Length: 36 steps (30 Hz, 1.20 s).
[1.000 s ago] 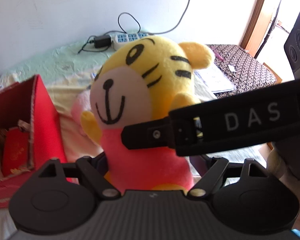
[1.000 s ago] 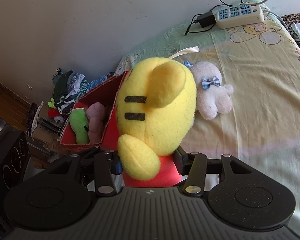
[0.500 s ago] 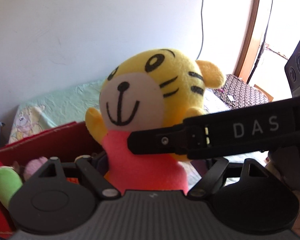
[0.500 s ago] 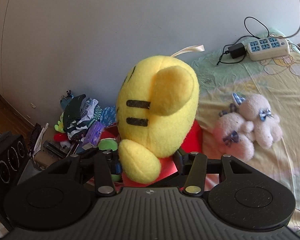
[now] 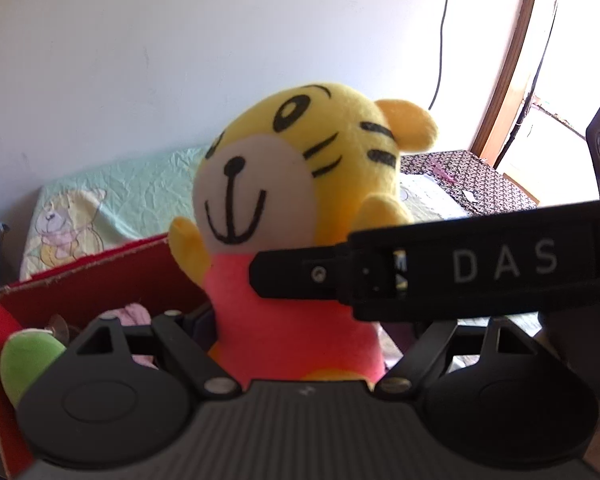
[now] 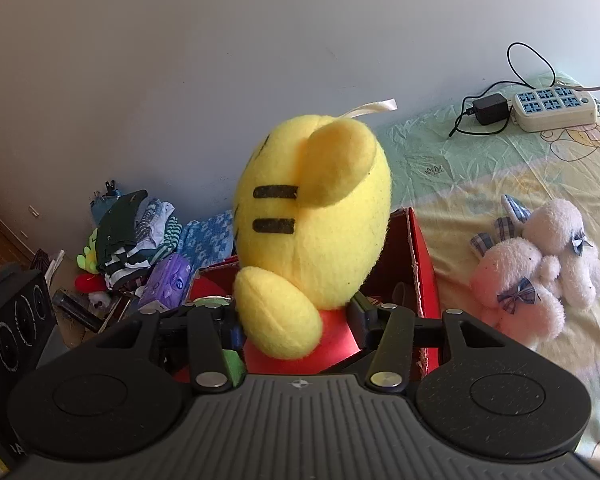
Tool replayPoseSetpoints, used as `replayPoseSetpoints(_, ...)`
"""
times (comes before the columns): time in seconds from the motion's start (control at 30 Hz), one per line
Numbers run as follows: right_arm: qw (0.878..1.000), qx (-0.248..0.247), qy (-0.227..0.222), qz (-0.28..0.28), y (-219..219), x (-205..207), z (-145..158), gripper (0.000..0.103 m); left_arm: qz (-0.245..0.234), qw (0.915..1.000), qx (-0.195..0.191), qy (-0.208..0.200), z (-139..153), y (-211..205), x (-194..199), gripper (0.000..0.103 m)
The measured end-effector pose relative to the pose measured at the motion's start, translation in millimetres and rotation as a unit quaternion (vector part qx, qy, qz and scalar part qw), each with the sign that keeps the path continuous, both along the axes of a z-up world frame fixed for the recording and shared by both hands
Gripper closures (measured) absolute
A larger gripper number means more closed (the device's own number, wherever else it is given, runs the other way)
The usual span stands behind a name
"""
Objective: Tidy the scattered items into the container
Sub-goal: 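Carry the yellow tiger plush with the right gripper over the red box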
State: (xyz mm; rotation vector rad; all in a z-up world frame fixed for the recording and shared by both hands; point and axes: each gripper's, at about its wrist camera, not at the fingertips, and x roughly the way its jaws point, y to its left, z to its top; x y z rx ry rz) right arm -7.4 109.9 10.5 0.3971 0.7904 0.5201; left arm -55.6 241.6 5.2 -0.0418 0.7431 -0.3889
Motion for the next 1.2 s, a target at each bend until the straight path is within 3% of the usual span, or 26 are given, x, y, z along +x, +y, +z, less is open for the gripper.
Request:
replayPoseSetpoints(0.27,0.996,-0.087,0.016,-0.007,23.1,14.7,-5.5,0.052,-0.012,0.9974,-0.047,0.053,-27.1,8.6,16.2,0.023)
replayPoseSetpoints(0.5,0.988,-0.145,0.059,0.001,35.4,25.8,-22.7,0.051,-0.019,0.9906,-0.081,0.109,-58.0,11.7,33.4,0.023)
replayPoseSetpoints(0.77,0.967,-0.236,0.082,0.044,60.5,39.2,-23.6,0.05,-0.027,0.9801,-0.125,0.152,-72.2,24.8,46.6,0.023)
replayPoseSetpoints(0.9,0.955,-0.269,0.11,0.062,70.9,51.4,-43.0,0.05,-0.024,0.9758,-0.117,0.183,-87.5,21.8,50.9,0.026)
replayPoseSetpoints(1.2,0.961,-0.247,0.115,0.057,64.6,58.3,-48.8,0.052,-0.019,0.9753,-0.102,0.195,-86.3,16.0,54.5,0.026)
